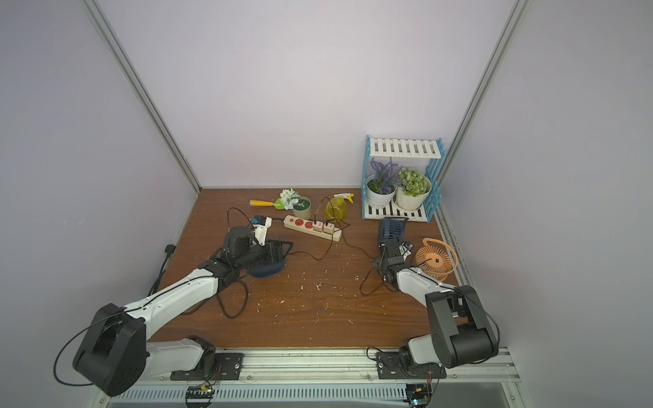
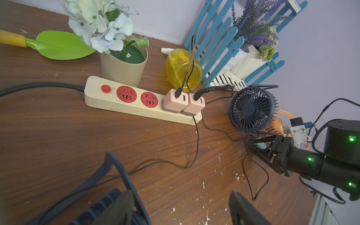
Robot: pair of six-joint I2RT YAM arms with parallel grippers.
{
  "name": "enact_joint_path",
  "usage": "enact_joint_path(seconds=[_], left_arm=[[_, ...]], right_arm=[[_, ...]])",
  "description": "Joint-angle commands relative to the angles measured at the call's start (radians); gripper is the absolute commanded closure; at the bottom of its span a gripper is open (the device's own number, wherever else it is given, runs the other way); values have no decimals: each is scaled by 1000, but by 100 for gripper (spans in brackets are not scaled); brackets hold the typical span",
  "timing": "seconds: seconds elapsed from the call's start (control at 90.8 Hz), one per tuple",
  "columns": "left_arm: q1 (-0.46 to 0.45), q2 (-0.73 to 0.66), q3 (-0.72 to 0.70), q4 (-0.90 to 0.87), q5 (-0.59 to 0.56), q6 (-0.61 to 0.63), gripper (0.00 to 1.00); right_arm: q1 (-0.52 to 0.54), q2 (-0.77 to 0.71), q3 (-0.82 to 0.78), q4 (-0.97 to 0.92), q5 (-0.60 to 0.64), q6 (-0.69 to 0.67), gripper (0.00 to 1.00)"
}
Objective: Plug the desk fan into the power strip
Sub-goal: Pick up the plug from the center of the board.
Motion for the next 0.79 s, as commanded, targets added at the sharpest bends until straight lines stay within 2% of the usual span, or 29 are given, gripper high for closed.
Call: enact_joint_path(seconds=[0.0,0.099,0.462,0.661,0.782], left_arm=[[-10,18,-5,-46,5,-15,20],[-10,19,-8,-45,-2,-14,19],[-10,16,-5,-46,0,-22,19],[-11,8,1,-40,11,-38,19],[-11,-1,1,-37,12,-40,19]], right_arm=[[0,-6,-15,-5,56,79,46],[-1,-8,-30,7,67,86,48],[-1,81,-23,107,-7,90,74],[-1,22,-55,79,61,93,98],[0,-57,-83,29,125,88,100]])
